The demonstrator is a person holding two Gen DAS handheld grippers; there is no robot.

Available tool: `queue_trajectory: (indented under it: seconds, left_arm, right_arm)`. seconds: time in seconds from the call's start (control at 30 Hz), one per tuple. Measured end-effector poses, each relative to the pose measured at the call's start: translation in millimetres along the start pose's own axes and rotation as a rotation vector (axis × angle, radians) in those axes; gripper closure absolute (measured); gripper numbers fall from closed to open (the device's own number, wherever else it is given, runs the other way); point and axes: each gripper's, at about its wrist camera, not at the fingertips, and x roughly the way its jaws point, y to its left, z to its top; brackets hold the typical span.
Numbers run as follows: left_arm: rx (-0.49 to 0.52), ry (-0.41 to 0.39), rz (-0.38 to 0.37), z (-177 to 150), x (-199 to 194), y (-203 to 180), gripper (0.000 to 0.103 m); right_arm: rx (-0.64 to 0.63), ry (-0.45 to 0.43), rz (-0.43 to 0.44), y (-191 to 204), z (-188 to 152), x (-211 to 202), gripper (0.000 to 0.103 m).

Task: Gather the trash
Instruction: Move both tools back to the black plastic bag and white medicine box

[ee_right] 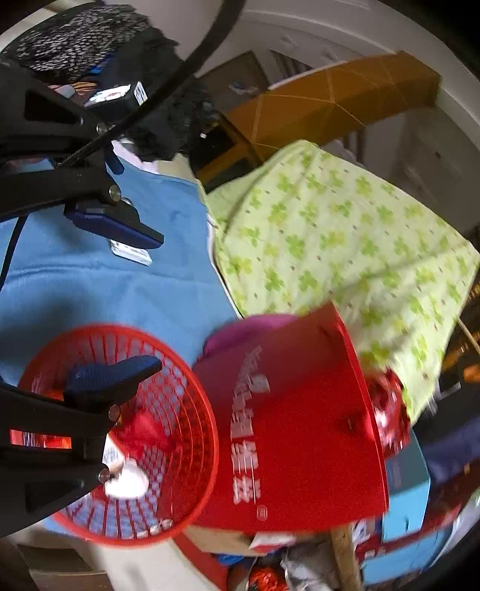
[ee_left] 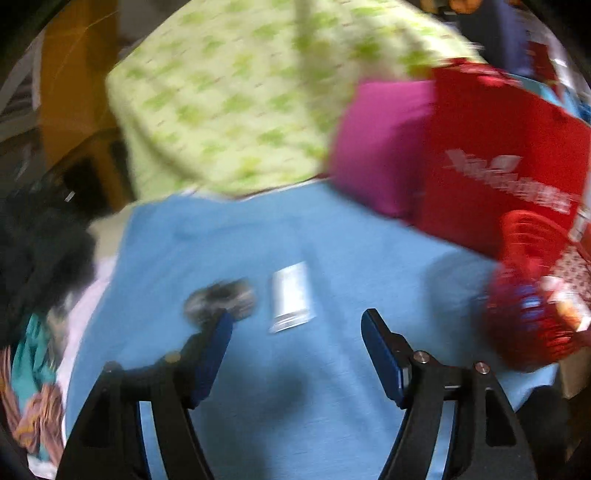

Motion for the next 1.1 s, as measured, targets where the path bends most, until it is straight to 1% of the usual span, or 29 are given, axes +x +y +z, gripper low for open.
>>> queue_trajectory:
  seconds: [0.1, 0.27, 0.33, 0.43, 0.57, 0.63, 0.67, 0.77, 0.9, 0.97, 1.0, 1.1]
  left_arm:
    - [-0.098, 0.045, 0.079, -15, 21, 53, 0.03]
    - [-0.245, 0.091, 0.197, -37, 53, 125, 0.03]
    - [-0.292, 0.112, 0.215, -47, 65, 144, 0.03]
    - [-0.342, 0.169, 0.222, -59, 84, 162, 0.03]
    - [-0.364, 0.17, 0.2, -53, 97, 166, 0.03]
    - [-0.341, 0.166, 0.202, -47, 105, 165, 0.03]
    - [-0.331, 0.168, 0.194, -44, 110, 165, 0.03]
    - [-0.322, 0.161, 0.166, -32, 124, 169, 0.03]
    - [-0.314, 0.143, 0.088, -17, 140, 174, 0.03]
    - [-0.307, 0.128, 0.031, -10, 147, 174, 0.03]
    - [-0.309, 0.122, 0.005, -7, 150, 175, 0.03]
    - [-0.332, 0.112, -0.091, 0, 162, 177, 0.03]
  right_arm:
    - [-0.031, 0.049, 0.016, 18, -6, 25, 0.038]
    - [-0.085, 0.164, 0.037, 51, -27, 79, 0.038]
    - [-0.11, 0.212, 0.037, 61, -35, 102, 0.038]
    - [-0.152, 0.285, 0.034, 75, -49, 143, 0.038]
    - [-0.19, 0.361, 0.004, 88, -60, 202, 0.038]
    - [-0.195, 0.391, -0.015, 93, -64, 230, 0.038]
    - [-0.2, 0.405, -0.013, 94, -64, 238, 0.038]
    - [-0.215, 0.447, -0.042, 102, -69, 280, 0.038]
    - [-0.253, 0.497, -0.077, 118, -78, 321, 0.038]
    - [-0.27, 0.51, -0.098, 124, -81, 338, 0.038]
    - [-0.286, 0.52, -0.127, 127, -84, 350, 0.038]
    - [-0.294, 0.549, -0.172, 129, -91, 374, 0.038]
